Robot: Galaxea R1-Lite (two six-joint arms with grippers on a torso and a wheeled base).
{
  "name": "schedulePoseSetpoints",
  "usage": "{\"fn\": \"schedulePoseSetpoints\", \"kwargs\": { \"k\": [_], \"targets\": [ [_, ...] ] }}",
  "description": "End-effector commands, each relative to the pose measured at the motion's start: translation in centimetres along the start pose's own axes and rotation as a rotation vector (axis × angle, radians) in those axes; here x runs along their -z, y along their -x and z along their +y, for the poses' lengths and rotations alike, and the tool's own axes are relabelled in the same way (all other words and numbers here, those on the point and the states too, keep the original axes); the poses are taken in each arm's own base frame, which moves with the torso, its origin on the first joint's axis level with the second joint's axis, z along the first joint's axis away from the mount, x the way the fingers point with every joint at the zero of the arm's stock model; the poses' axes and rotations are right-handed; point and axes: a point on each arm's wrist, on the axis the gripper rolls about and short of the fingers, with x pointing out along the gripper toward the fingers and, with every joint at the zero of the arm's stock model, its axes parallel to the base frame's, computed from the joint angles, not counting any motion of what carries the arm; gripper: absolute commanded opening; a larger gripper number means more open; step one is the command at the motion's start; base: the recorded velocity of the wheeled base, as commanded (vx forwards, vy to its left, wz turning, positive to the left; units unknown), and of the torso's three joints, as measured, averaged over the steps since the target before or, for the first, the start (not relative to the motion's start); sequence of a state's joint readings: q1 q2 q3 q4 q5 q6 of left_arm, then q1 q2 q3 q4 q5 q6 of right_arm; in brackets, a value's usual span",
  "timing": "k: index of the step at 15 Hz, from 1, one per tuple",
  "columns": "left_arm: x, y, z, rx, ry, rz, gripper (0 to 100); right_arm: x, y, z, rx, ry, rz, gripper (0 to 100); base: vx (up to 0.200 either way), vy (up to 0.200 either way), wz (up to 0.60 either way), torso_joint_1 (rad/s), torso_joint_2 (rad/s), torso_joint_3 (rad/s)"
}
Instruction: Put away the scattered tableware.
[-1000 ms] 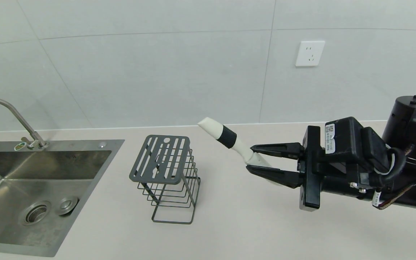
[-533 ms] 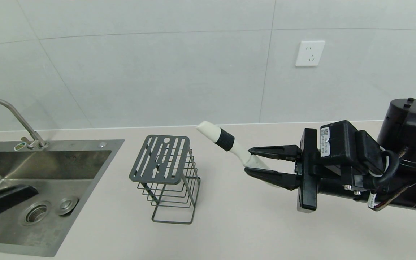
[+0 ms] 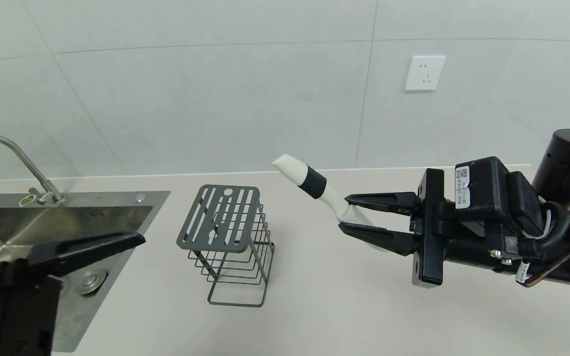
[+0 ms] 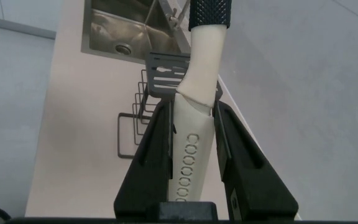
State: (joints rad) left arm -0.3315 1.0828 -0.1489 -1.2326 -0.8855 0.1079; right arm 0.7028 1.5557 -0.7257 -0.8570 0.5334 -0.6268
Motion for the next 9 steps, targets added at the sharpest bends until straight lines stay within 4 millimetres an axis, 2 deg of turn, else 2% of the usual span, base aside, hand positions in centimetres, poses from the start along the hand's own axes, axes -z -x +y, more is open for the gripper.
{"fn": "schedulePoseSetpoints", "kwargs": {
  "k": [1, 4, 7, 9],
  "targets": [
    [3.3, -2.1, 2.2, 0.013, 0.068, 0.054, 100, -0.6, 0.4, -0.1, 0.01, 0.012, -0.016, 0, 0.0, 0.0, 0.0, 0.0, 0.0, 0.0],
    [5.1, -4.1, 3.6, 0.036, 0.103, 0.028, 100, -0.8, 1.2, 0.3, 0.008, 0.012, -0.017, 0, 0.0, 0.0, 0.0, 0.0, 0.0, 0.0],
    [4.0, -7.1, 4.4, 0.113, 0.072, -0.051, 100, -1.0, 2.0, 0.8, 0.007, 0.012, -0.018, 0, 0.0, 0.0, 0.0, 0.0, 0.0, 0.0],
    [4.8, -8.4, 5.1, 0.128, 0.092, -0.047, 100, -1.4, 2.3, 0.8, 0.005, 0.018, -0.033, 0, 0.0, 0.0, 0.0, 0.0, 0.0, 0.0]
  ]
}}
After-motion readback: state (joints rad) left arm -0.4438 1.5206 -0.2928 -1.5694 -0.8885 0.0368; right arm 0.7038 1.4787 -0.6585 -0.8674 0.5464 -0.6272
